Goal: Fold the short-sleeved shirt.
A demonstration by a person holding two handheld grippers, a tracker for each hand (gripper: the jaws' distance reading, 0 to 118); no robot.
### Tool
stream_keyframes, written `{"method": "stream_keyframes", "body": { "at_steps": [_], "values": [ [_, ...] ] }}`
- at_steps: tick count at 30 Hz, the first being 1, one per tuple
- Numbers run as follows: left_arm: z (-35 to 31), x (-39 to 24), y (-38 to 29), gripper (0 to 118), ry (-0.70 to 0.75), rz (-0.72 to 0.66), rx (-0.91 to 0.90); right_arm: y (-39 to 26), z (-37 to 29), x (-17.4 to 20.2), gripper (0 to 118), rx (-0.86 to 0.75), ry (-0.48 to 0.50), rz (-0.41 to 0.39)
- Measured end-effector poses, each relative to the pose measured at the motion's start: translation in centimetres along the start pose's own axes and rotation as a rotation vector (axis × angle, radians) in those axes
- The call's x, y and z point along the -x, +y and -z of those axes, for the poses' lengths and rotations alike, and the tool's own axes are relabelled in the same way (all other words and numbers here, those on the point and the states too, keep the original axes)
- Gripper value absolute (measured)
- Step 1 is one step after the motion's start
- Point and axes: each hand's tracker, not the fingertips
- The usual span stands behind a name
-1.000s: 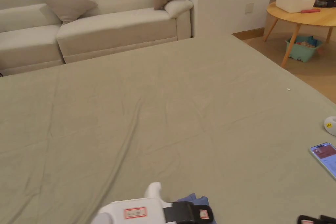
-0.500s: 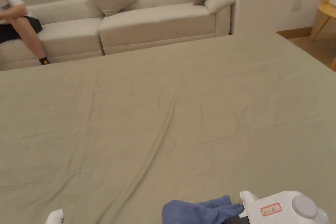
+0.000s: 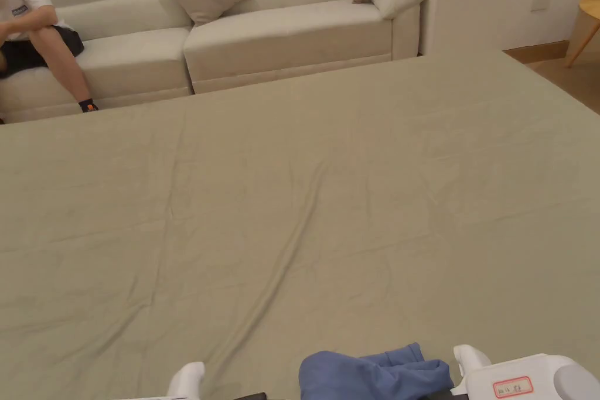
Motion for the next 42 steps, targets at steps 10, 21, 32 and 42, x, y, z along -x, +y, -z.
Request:
{"method": "stream_keyframes", "body": {
  "at_steps": [10, 21, 32, 42],
  "values": [
    [9.9, -1.8, 2.4, 116, -0.109, -0.047, 0.079, -1.7, -2.1, -2.1, 0, -0.04, 0.032, 0.024],
    [8.1, 1.7, 6.6, 24, -0.173, -0.023, 0.209, -3.2, -6.3, 0.0, 0, -0.152, 0.157, 0.07],
    [-19.0, 14.6, 12.0, 24, 0.086, 0.025, 0.16, -4.1, -7.5, 8.6, 0, -0.228, 0.191, 0.002],
    [-42.1, 25.3, 12.9, 24, 0.407, -0.17, 0.075, -4.5, -1.7, 12.4, 0, -0.178, 0.186, 0.012]
  ]
}}
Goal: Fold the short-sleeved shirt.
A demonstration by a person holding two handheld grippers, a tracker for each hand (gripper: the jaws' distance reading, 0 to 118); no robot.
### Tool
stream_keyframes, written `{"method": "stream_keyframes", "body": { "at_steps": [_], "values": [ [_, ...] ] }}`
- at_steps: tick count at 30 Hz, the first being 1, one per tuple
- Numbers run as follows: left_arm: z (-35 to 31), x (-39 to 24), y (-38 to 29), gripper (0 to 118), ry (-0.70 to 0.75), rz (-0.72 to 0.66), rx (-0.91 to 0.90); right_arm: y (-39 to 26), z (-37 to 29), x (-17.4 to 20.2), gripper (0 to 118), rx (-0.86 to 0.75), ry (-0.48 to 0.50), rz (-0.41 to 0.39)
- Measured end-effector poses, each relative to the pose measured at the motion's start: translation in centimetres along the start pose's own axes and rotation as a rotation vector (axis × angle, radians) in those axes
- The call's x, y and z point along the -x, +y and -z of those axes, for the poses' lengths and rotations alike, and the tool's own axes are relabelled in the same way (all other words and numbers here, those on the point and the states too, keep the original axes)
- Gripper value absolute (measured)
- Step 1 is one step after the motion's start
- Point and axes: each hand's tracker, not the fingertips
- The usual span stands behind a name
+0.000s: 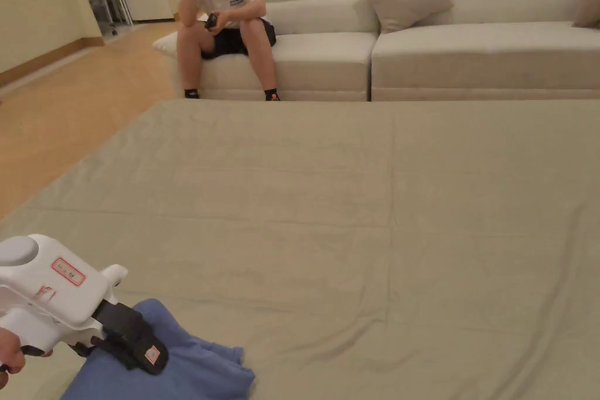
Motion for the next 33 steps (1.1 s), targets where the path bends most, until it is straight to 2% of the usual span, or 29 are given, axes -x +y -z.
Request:
{"method": "stream_keyframes", "body": {
  "at_steps": [4, 5, 7, 8, 10, 14, 16, 18, 19, 22, 24, 26, 27, 31, 33],
  "values": [
    [-1.5, 3.3, -2.2, 26, 0.0, -0.143, -0.015, -0.2, 1.2, 0.3, 0, 0.021, -0.028, -0.005],
    [-1.4, 4.5, -2.8, 37, 0.032, -0.206, -0.027, -0.1, 1.2, 0.0, 0, 0.025, -0.031, 0.001],
    [-0.8, 5.8, -4.2, 80, 0.083, -0.354, -0.108, -0.1, 1.5, -0.2, 0, 0.045, -0.048, 0.011],
    [-0.7, 6.3, -4.9, 99, 0.11, -0.374, -0.139, -0.1, 1.4, -0.2, 0, 0.047, -0.062, 0.007],
    [-0.9, 6.6, -6.3, 102, 0.139, -0.414, -0.219, 0.0, 1.0, -0.3, 0, 0.047, -0.07, 0.001],
    [-5.0, 4.3, -8.1, 102, 0.324, -0.472, -0.329, 1.1, -0.7, 0.4, 0, -0.003, -0.123, -0.018],
    [-8.3, 0.8, -8.3, 102, 0.455, -0.331, -0.542, 2.0, -1.6, 2.1, 0, -0.077, -0.219, -0.102],
    [-10.5, -4.5, -9.9, 102, 0.611, -0.17, -0.833, 3.0, -2.6, 4.8, 0, -0.246, -0.363, -0.248],
    [-11.2, -6.7, -10.5, 102, 0.637, -0.09, -0.931, 3.3, -2.7, 6.3, 0, -0.314, -0.421, -0.31],
    [-11.6, -16.8, -13.7, 102, 0.6, 0.023, -1.139, 4.7, -3.4, 11.3, 0, -0.556, -0.477, -0.47],
    [-10.9, -23.4, -16.2, 103, 0.62, 0.083, -1.298, 5.4, -3.8, 15.3, 0, -0.688, -0.569, -0.623],
    [-9.8, -29.2, -18.6, 103, 0.66, 0.153, -1.489, 6.0, -4.4, 18.9, 0, -0.769, -0.596, -0.738],
    [-9.1, -32.4, -19.9, 103, 0.668, 0.17, -1.557, 6.1, -4.8, 20.8, 0, -0.798, -0.578, -0.775],
    [-9.4, -40.7, -22.6, 103, 0.454, 0.313, -1.602, 5.0, -7.2, 27.3, 0, -0.909, -0.562, -0.918],
    [-9.3, -44.5, -23.8, 102, 0.464, 0.35, -1.634, 5.1, -9.0, 29.2, 0, -0.938, -0.552, -0.96]
  ]
}}
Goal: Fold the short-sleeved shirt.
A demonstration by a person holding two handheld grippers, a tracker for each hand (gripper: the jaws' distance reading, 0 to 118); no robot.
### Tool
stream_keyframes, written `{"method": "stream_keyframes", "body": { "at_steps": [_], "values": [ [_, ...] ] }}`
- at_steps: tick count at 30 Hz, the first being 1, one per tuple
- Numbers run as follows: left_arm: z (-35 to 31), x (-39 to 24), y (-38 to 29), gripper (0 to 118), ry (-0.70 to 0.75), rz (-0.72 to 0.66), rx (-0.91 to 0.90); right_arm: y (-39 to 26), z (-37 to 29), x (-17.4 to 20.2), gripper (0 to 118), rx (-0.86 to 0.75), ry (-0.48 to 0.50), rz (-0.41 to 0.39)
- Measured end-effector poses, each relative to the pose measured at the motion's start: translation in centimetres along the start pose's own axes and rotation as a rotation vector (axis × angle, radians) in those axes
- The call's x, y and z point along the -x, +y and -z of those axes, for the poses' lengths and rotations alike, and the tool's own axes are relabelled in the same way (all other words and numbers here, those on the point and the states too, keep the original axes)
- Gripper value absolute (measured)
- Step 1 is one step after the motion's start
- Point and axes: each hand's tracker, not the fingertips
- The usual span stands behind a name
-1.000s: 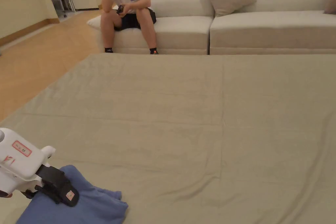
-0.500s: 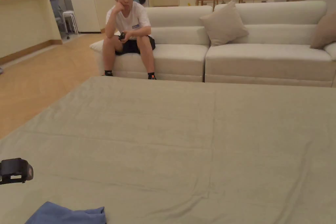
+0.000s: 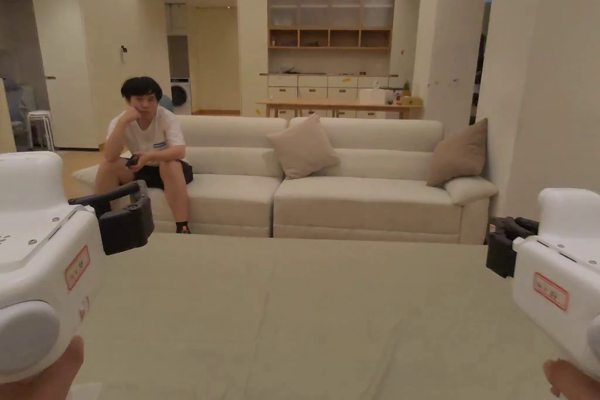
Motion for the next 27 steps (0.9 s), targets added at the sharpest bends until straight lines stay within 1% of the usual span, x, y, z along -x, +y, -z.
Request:
{"method": "stream_keyframes", "body": {
  "at_steps": [1, 2, 3, 4, 5, 6, 8, 9, 10, 13, 15, 19, 22, 25, 27],
  "values": [
    [-0.5, -1.2, 0.8, 100, -0.001, 0.008, -0.001, 0.9, -0.7, -0.1, 0, -0.024, 0.014, 0.0],
    [-1.0, -2.7, 1.8, 88, -0.037, 0.04, -0.007, 1.9, -1.3, -0.3, 0, -0.018, 0.009, 0.006],
    [-1.4, -3.9, 2.4, 68, -0.055, 0.054, -0.013, 2.5, -1.9, -0.4, 0, -0.036, 0.01, 0.004],
    [-1.6, -4.8, 2.8, 39, -0.047, 0.063, -0.015, 3.1, -2.2, -0.6, 0, -0.038, 0.013, 0.001],
    [-1.6, -5.6, 3.3, 3, -0.051, 0.075, -0.005, 3.6, -2.6, -0.8, 0, -0.039, 0.014, 0.001],
    [-1.7, -6.8, 3.8, 0, -0.055, 0.073, 0.008, 3.7, -3.2, -0.9, 0, -0.046, 0.022, -0.003],
    [-1.8, -7.5, 4.2, 0, -0.086, 0.049, 0.023, 3.8, -4.1, -0.8, 0, -0.061, 0.027, -0.012],
    [-1.9, -7.9, 4.3, 0, -0.105, 0.022, 0.035, 3.8, -4.7, -0.7, 0, -0.078, 0.01, -0.059],
    [-2.0, -8.4, 4.7, 0, -0.112, 0.009, 0.04, 3.8, -5.2, -0.8, 0, -0.086, 0.001, -0.082],
    [-2.2, -9.1, 4.9, 0, -0.105, 0.018, 0.032, 4.1, -6.1, -1.5, 0, -0.087, 0.023, -0.053],
    [-2.4, -9.9, 5.1, 0, -0.139, 0.036, 0.036, 4.2, -6.6, -2.0, 0, -0.101, 0.008, -0.046],
    [-3.1, -10.7, 5.4, 0, -0.142, 0.051, 0.03, 4.6, -7.4, -3.1, 0, -0.105, 0.003, -0.022],
    [-3.3, -11.0, 5.6, 0, -0.14, 0.06, 0.023, 4.9, -7.8, -3.5, 0, -0.115, -0.028, -0.033],
    [-3.2, -11.0, 5.8, 0, -0.147, 0.055, 0.028, 5.0, -8.0, -3.9, 0, -0.115, -0.021, -0.005],
    [-3.1, -11.2, 5.9, 0, -0.145, 0.057, 0.03, 5.0, -8.1, -3.8, 0, -0.118, -0.035, -0.02]
  ]
}}
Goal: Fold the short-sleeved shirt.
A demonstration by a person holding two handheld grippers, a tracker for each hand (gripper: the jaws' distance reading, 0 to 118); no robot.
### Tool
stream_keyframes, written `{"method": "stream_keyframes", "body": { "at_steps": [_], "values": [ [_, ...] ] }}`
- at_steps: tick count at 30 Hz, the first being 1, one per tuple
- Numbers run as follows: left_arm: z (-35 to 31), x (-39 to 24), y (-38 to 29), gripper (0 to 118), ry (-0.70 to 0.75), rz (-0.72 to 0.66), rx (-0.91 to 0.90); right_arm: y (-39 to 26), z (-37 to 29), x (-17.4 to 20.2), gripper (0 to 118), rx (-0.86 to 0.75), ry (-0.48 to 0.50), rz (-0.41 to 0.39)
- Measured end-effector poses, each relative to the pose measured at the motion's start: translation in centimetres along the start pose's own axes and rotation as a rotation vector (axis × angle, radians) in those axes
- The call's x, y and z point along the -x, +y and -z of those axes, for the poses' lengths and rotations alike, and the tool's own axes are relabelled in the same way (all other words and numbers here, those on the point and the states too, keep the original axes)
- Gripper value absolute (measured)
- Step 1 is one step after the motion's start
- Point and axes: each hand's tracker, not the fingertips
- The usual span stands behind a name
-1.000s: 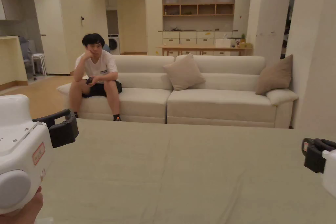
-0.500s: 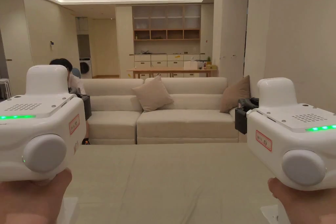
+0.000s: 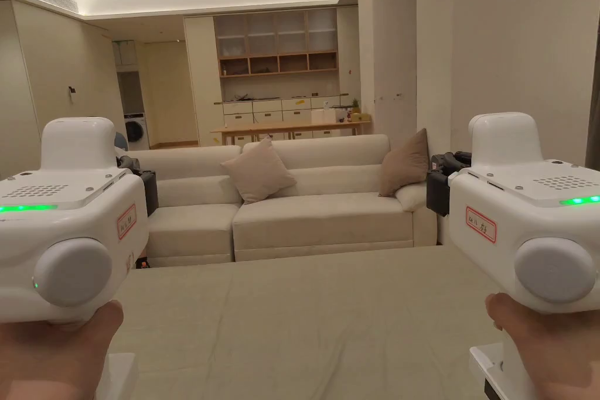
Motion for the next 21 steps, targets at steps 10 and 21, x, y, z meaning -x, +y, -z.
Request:
{"method": "stream_keyframes", "body": {
  "at_steps": [10, 21],
  "values": [
    [0.1, 0.02, 0.39, 0, 0.003, -0.015, 0.0, -0.13, 0.19, -0.45, 0, 0.012, -0.002, 0.006],
    [0.05, 0.17, 0.58, 0, 0.006, -0.005, 0.005, 0.12, 0.08, -0.73, 0, 0.006, -0.009, 0.008]
  ]
}}
